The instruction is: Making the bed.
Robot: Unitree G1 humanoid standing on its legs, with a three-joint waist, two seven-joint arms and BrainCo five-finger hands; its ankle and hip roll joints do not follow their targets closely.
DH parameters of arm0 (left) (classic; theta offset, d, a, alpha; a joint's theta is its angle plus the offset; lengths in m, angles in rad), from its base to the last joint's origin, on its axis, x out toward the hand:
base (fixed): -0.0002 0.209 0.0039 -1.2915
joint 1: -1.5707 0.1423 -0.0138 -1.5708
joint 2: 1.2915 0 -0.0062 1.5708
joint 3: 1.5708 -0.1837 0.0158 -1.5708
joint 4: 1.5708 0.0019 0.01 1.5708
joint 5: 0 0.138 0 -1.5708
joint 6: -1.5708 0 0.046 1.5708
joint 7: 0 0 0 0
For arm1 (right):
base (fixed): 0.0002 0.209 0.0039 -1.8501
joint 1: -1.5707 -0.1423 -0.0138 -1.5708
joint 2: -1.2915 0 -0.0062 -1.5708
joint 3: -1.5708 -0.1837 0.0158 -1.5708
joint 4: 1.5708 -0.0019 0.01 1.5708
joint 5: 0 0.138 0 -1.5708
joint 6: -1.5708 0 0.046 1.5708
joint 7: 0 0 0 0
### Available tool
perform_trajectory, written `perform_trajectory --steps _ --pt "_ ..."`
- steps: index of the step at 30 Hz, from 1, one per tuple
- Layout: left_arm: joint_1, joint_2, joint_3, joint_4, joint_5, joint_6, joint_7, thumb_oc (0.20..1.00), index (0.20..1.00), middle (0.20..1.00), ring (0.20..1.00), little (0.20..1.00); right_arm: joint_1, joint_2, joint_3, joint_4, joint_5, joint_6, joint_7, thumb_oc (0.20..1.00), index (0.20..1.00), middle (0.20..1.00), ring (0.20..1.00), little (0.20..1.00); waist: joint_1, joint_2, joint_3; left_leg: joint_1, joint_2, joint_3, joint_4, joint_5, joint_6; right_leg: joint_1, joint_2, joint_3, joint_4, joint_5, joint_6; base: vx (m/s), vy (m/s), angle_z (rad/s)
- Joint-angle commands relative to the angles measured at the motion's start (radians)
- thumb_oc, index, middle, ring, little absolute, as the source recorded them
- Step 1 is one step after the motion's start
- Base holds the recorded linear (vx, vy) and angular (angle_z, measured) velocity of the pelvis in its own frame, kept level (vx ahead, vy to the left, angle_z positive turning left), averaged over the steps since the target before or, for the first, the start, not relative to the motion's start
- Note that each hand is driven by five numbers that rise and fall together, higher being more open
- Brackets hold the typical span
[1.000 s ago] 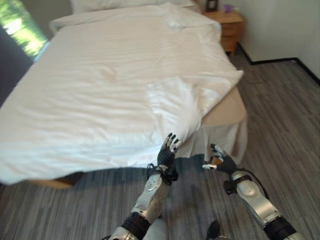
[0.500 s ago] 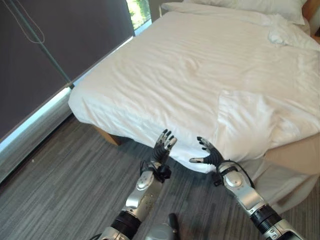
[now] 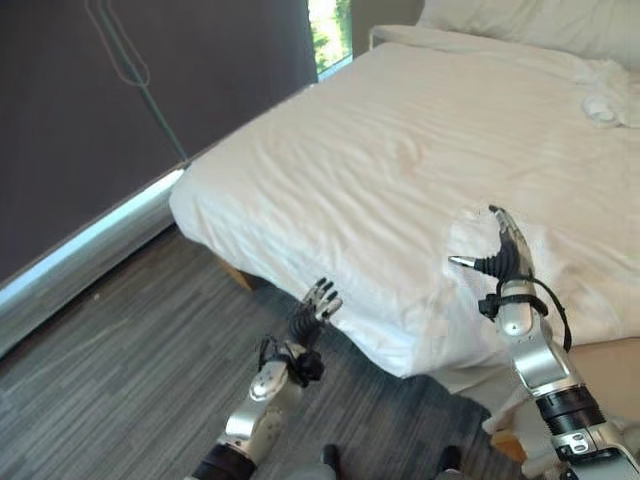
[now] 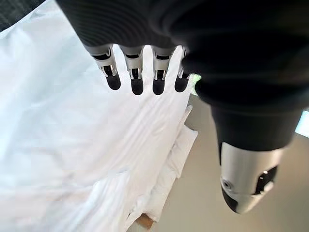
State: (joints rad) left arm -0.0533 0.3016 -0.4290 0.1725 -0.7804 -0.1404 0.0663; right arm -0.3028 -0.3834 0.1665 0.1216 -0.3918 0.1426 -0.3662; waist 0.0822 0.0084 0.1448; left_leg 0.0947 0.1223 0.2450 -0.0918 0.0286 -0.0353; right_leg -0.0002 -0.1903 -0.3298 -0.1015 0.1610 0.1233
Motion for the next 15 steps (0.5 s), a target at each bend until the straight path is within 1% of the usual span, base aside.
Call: perform_trajectory --steps 1,4,9,10,11,12,13,14,15 --pt "-0.146 -0.036 -0.029 -0.039 0.030 -0.042 -0.020 1.000 1.000 1.000 1.000 1.000 -0.014 0.011 0.009 -0.082 -0.002 -0.047 -0.010 1.000 1.000 1.000 1.000 1.000 -0.016 -0.001 -0.035 0.037 0.046 0.032 0.005 -0.047 -0.060 0.092 -0.016 -0.027 0.014 -0.104 0.072 0.14 -0.134 -0.37" --pt "-0.206 -0.062 -0.038 -0.040 0.032 -0.062 -0.004 1.000 1.000 1.000 1.000 1.000 0.041 0.017 0.038 -0.098 0.016 -0.077 -0.002 1.000 1.000 1.000 1.000 1.000 -0.049 0.023 -0.044 0.053 0.081 0.048 0.005 -0.034 -0.082 0.088 0.007 -0.020 0.014 -0.124 0.066 0.13 -0.127 -0.22" --pt "-0.313 -0.109 -0.048 -0.033 0.035 -0.105 0.041 1.000 1.000 1.000 1.000 1.000 0.067 0.028 0.082 -0.094 0.051 -0.105 0.017 1.000 1.000 1.000 1.000 1.000 -0.094 0.057 -0.047 0.095 0.118 0.104 0.007 -0.021 -0.101 0.067 0.051 0.024 0.014 -0.143 0.050 0.11 -0.117 -0.36" --pt "-0.345 -0.128 -0.055 -0.028 0.038 -0.122 0.068 1.000 1.000 1.000 1.000 1.000 0.071 0.029 0.095 -0.090 0.067 -0.112 0.018 1.000 1.000 1.000 1.000 1.000 -0.106 0.067 -0.038 0.114 0.135 0.124 0.049 -0.012 -0.110 0.067 0.069 0.034 0.014 -0.159 0.042 0.09 -0.099 -0.40" --pt "-0.347 -0.129 -0.054 -0.027 0.038 -0.122 0.068 1.000 1.000 1.000 1.000 1.000 0.070 0.029 0.094 -0.090 0.067 -0.111 0.018 1.000 1.000 1.000 1.000 1.000 -0.104 0.067 -0.038 0.111 0.136 0.126 0.051 -0.009 -0.111 0.064 0.070 0.036 0.014 -0.155 0.039 0.09 -0.092 -0.48" --pt "-0.363 -0.138 -0.055 -0.023 0.045 -0.136 0.089 1.000 1.000 1.000 1.000 1.000 0.074 0.026 0.099 -0.096 0.077 -0.118 0.017 1.000 1.000 1.000 1.000 1.000 -0.105 0.072 -0.026 0.102 0.144 0.114 0.111 0.009 -0.116 0.068 0.083 0.045 0.014 -0.162 0.034 0.02 -0.089 -0.60" --pt "-0.381 -0.146 -0.056 -0.015 0.059 -0.150 0.111 1.000 1.000 1.000 1.000 1.000 0.082 0.018 0.100 -0.106 0.084 -0.129 0.021 1.000 1.000 1.000 1.000 1.000 -0.099 0.069 -0.013 0.077 0.145 0.085 0.171 0.032 -0.121 0.068 0.093 0.057 0.014 -0.157 0.024 0.04 -0.123 -0.81" --pt "-0.396 -0.155 -0.057 -0.006 0.073 -0.162 0.133 1.000 1.000 1.000 1.000 1.000 0.092 0.011 0.102 -0.113 0.093 -0.138 0.024 1.000 1.000 1.000 1.000 1.000 -0.092 0.063 -0.001 0.053 0.139 0.040 0.228 0.050 -0.125 0.070 0.095 0.061 0.014 -0.154 0.019 0.01 -0.134 -0.92" --pt "-0.397 -0.162 -0.060 0.000 0.088 -0.172 0.148 1.000 1.000 1.000 1.000 1.000 0.103 0.003 0.102 -0.116 0.103 -0.146 0.023 1.000 1.000 1.000 1.000 1.000 -0.084 0.052 0.008 0.034 0.131 0.010 0.253 0.051 -0.122 0.072 0.089 0.064 0.014 -0.153 0.015 0.01 -0.080 -0.86"
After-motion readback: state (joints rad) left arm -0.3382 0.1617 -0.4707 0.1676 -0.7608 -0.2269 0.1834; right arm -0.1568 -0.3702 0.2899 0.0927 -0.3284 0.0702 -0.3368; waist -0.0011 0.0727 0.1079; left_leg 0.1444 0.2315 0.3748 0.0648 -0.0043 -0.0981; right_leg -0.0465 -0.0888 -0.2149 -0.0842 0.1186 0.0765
